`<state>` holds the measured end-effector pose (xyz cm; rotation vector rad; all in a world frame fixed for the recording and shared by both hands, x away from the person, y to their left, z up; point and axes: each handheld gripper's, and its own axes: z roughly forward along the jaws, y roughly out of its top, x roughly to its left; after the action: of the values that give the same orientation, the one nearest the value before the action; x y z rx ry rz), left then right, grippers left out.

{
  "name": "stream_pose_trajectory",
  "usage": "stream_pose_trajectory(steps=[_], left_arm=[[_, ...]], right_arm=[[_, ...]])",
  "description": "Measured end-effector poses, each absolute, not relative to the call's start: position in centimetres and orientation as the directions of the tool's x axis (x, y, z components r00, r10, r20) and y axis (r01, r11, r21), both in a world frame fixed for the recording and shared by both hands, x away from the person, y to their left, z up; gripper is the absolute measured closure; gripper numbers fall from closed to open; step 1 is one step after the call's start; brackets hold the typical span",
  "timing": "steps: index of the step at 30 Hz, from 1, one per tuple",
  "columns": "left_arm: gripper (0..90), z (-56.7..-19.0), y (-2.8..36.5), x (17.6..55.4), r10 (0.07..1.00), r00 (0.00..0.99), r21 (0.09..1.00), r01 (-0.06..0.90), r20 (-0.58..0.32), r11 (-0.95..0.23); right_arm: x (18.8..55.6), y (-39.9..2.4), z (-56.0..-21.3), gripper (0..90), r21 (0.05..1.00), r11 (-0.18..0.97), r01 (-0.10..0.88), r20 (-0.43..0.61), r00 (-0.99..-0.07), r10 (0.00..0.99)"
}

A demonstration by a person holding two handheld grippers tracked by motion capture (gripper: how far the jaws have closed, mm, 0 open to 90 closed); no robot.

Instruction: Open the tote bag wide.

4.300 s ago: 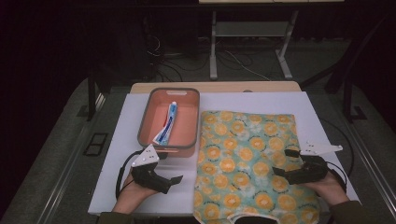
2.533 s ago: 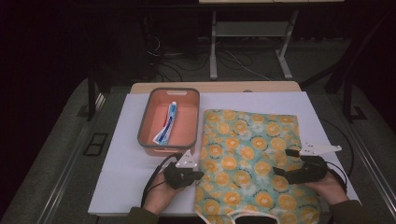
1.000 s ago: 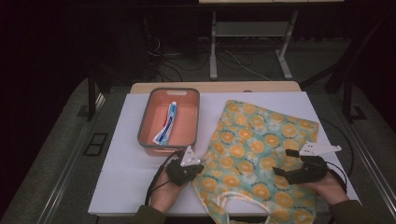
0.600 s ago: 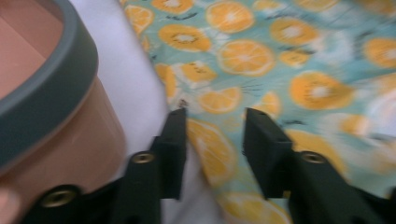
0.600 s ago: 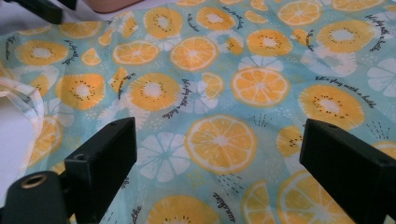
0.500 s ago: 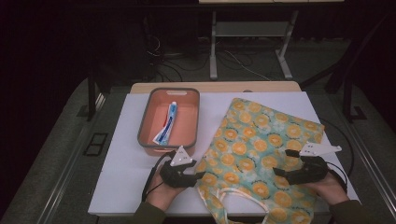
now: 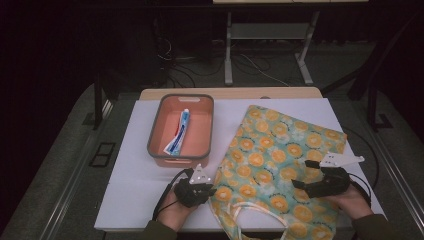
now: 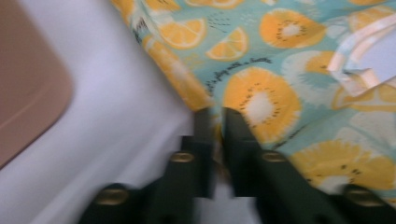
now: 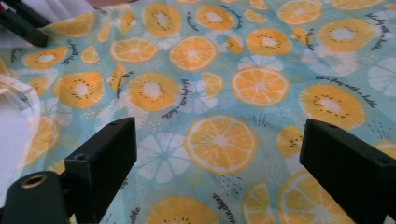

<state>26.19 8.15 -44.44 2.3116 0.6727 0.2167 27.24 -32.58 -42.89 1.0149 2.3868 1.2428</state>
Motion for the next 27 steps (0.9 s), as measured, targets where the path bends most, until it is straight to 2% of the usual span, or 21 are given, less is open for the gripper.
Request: stream_pose_trajectory(steps=[7,13,14,15,16,17,18,20,24,27], left_arm=[[88.7,-44.0,6.2,28.4,0.56,0.827,0.698,0.367,0.058,-0.614],[86.2,-44.2,6.1,29.5,0.583,0.811,0.71,0.379,0.055,-0.594],[80.8,-44.2,6.2,29.4,0.589,0.806,0.716,0.379,0.055,-0.586],[80.8,-44.2,6.3,29.3,0.592,0.805,0.724,0.383,0.043,-0.573],[76.2,-44.0,6.5,29.2,0.591,0.806,0.73,0.383,0.036,-0.566],[65.6,-43.7,6.7,29.0,0.593,0.804,0.74,0.376,0.039,-0.558],[65.6,-43.5,7.0,28.7,0.593,0.805,0.75,0.374,0.029,-0.545],[53.3,-43.1,7.8,28.2,0.583,0.813,0.766,0.372,0.003,-0.524],[47.1,-42.2,10.0,26.9,0.573,0.818,0.795,0.375,-0.042,-0.477],[39.9,-41.9,11.9,26.2,0.574,0.815,0.817,0.384,-0.08,-0.431]], right_arm=[[27.2,-32.6,-42.9,10.7,0.797,0.387,0.464,0.084,-0.719,0.69],[27.2,-32.5,-42.9,10.8,0.796,0.395,0.458,0.078,-0.726,0.683],[27.2,-32.4,-42.9,10.8,0.795,0.397,0.458,0.079,-0.728,0.681],[27.2,-32.4,-42.9,10.8,0.795,0.397,0.458,0.079,-0.728,0.681],[27.1,-32.3,-42.9,10.8,0.793,0.402,0.457,0.079,-0.732,0.677],[26.9,-32.0,-42.8,11.0,0.791,0.41,0.454,0.081,-0.742,0.666],[26.9,-32.0,-42.8,11.0,0.791,0.41,0.454,0.081,-0.742,0.666],[26.5,-31.2,-42.6,14.5,0.782,0.435,0.446,0.086,-0.769,0.634],[26.1,-30.0,-42.5,15.8,0.774,0.463,0.432,0.09,-0.8,0.594],[25.7,-28.8,-42.6,20.8,0.767,0.489,0.416,0.095,-0.827,0.554]])
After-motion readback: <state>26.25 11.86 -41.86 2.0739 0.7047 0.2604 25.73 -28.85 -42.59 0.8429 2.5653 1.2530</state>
